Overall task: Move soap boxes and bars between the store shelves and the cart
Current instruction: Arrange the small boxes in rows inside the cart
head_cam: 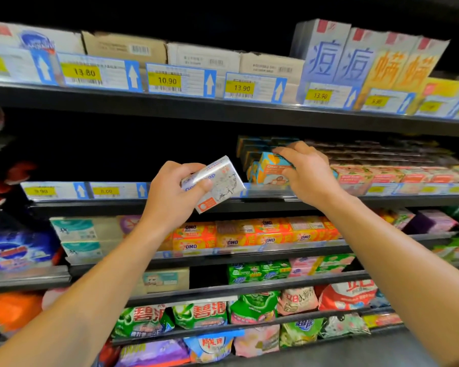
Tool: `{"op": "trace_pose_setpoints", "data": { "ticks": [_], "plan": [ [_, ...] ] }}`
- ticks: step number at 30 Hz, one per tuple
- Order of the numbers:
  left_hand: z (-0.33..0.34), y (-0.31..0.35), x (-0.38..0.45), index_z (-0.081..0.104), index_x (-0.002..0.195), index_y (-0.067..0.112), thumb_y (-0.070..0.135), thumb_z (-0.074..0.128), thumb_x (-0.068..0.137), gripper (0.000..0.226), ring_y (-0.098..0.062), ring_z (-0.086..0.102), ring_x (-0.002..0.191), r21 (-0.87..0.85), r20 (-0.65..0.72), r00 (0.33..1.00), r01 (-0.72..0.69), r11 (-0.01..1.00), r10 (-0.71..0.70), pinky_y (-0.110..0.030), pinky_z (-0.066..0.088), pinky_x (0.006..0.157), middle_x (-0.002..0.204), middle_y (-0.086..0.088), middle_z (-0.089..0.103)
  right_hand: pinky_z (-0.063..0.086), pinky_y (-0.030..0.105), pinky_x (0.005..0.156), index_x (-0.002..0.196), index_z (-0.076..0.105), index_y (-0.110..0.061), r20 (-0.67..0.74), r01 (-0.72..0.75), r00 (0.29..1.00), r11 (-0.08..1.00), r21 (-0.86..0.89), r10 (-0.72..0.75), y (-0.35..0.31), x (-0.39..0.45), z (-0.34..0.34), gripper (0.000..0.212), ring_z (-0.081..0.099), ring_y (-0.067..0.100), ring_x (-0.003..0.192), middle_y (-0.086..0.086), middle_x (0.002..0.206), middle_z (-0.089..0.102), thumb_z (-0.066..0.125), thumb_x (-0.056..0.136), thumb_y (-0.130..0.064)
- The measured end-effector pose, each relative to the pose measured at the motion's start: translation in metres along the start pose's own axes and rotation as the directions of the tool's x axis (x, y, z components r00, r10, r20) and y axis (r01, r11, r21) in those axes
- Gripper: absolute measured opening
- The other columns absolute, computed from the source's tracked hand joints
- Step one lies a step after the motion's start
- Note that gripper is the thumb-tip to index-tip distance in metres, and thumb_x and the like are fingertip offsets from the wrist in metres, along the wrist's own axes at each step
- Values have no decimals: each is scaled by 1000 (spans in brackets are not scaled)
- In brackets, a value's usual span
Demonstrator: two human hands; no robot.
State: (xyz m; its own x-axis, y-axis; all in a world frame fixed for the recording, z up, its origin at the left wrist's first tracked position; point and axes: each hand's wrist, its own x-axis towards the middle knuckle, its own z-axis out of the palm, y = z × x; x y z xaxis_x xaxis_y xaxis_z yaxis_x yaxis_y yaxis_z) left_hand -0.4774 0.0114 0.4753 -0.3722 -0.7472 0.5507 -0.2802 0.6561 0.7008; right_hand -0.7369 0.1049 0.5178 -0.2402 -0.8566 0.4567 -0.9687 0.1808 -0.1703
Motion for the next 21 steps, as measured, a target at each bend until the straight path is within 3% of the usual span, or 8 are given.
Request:
{"op": "trace_pose_setpoints", "data": {
  "ticks": [12,21],
  "plan": [
    [11,5,-1,65,125,20,25,65,92,33,-8,51,104,-3,1,1000,-27,1000,27,-5,39,78,112,4,49,40,44,104,145,48,-16,11,7,1000,1000,-26,-7,-2,3,3,49,45,31,123,6,137,51,54,98,-7],
    [12,3,-5,64,125,20,27,65,93,33,-7,50,105,13,10,1000,-10,1000,10,-9,40,79,114,4,48,48,41,96,148,44,-17,45,3,999,1000,-26,-1,-2,5,1,50,45,27,124,5,141,46,53,100,-8]
  ]
}}
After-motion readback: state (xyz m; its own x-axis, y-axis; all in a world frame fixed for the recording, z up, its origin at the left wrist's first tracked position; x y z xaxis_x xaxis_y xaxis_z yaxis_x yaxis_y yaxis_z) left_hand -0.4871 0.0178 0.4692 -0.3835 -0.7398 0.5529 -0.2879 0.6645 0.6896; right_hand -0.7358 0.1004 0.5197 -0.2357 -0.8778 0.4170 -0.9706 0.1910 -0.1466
